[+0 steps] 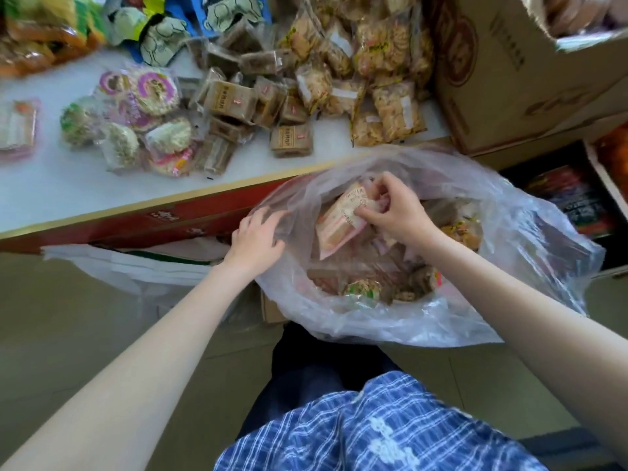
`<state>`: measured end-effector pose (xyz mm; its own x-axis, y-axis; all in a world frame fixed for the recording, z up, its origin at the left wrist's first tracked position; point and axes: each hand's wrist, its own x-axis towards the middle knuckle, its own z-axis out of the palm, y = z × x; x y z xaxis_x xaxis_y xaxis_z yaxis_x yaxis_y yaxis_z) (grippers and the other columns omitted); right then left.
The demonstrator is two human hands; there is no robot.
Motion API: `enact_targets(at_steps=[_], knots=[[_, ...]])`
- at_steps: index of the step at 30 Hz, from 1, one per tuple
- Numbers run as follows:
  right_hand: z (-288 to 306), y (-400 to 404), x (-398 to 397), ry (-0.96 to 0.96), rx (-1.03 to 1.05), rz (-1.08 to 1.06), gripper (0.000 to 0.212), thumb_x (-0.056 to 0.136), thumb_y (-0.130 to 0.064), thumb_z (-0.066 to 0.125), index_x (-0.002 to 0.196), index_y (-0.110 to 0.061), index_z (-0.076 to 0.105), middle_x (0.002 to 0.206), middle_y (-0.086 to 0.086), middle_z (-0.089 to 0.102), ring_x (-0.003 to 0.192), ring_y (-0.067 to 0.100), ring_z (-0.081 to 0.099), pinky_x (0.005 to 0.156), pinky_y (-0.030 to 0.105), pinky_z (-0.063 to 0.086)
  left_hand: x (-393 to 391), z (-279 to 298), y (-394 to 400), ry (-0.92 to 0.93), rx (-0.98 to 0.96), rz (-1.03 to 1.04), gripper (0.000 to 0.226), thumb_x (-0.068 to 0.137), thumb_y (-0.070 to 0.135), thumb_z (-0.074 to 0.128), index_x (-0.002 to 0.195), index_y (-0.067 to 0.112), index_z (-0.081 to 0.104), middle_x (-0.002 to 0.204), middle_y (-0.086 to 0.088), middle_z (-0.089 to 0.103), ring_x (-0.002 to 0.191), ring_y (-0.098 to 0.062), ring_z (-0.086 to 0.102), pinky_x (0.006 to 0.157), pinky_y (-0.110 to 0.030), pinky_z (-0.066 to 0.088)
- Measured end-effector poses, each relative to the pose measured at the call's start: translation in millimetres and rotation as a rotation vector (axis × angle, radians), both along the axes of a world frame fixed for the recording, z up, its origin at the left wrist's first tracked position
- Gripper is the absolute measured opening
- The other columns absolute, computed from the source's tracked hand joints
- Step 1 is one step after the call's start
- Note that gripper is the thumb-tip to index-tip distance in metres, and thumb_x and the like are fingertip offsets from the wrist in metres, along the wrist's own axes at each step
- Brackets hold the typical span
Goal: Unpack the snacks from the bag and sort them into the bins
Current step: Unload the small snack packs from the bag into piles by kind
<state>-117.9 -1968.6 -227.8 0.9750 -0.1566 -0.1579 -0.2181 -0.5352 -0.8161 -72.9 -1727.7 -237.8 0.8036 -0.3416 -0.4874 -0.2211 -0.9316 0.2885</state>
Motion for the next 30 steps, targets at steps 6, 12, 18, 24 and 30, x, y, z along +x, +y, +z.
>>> enact_targets(at_steps=[6,12,18,24,30], knots=[[50.1,25.5,31.8,-0.109,0.222,-0.007,0.04,0.08,-0.001,0.069,0.106,-0.021,0.048,0.113,0.006,0.051,0.083,0.011,0.057,0.07,0.018,0.049,-5.1,7.6,36.4,-0.048,-0.095,0.167,0.052,0.092,0.017,0.049,0.143,0.019,0.035,0.149,-0.007,0.029,0.132,-0.034,0.03,0.106,-0.045,0.031],[99.6,116.5,92.5,-0.113,0.254,0.112,0.02,0.08,-0.002,0.07,0.095,-0.013,0.065,0.088,0.002,0.068,0.081,0.014,0.066,0.074,0.025,0.054,1.7,13.0,117.0,-0.025,-0.147,0.335,0.05,0.093,0.017,0.048,0.142,0.016,0.036,0.148,-0.007,0.031,0.13,-0.03,0.035,0.105,-0.046,0.035],[84.9,251.9,167.6,0.009,0.107,0.093,0.003,0.084,-0.007,0.065,0.085,-0.009,0.067,0.084,0.005,0.068,0.077,0.02,0.067,0.075,0.037,0.057,14.3,23.6,205.9,0.001,-0.292,0.58,0.05,0.097,0.014,0.043,0.145,0.014,0.03,0.147,-0.006,0.029,0.108,-0.025,0.054,0.096,-0.039,0.042],[70.0,387.6,242.4,0.192,0.481,0.004,0.023,0.086,0.004,0.057,0.07,-0.012,0.052,0.083,0.014,0.063,0.066,0.021,0.066,0.067,0.031,0.059,15.8,23.1,273.1,-0.05,-0.295,0.764,0.049,0.096,0.012,0.045,0.143,0.013,0.032,0.139,-0.005,0.045,0.115,-0.02,0.053,0.086,-0.023,0.038],[61.4,445.1,273.8,0.428,0.602,0.009,0.02,0.089,0.005,0.045,0.074,-0.007,0.045,0.072,0.01,0.048,0.056,0.018,0.05,0.05,0.026,0.049,15.5,16.0,290.1,-0.048,-0.307,0.793,0.049,0.096,0.012,0.046,0.143,0.013,0.032,0.135,-0.003,0.048,0.105,-0.012,0.053,0.083,-0.02,0.04]])
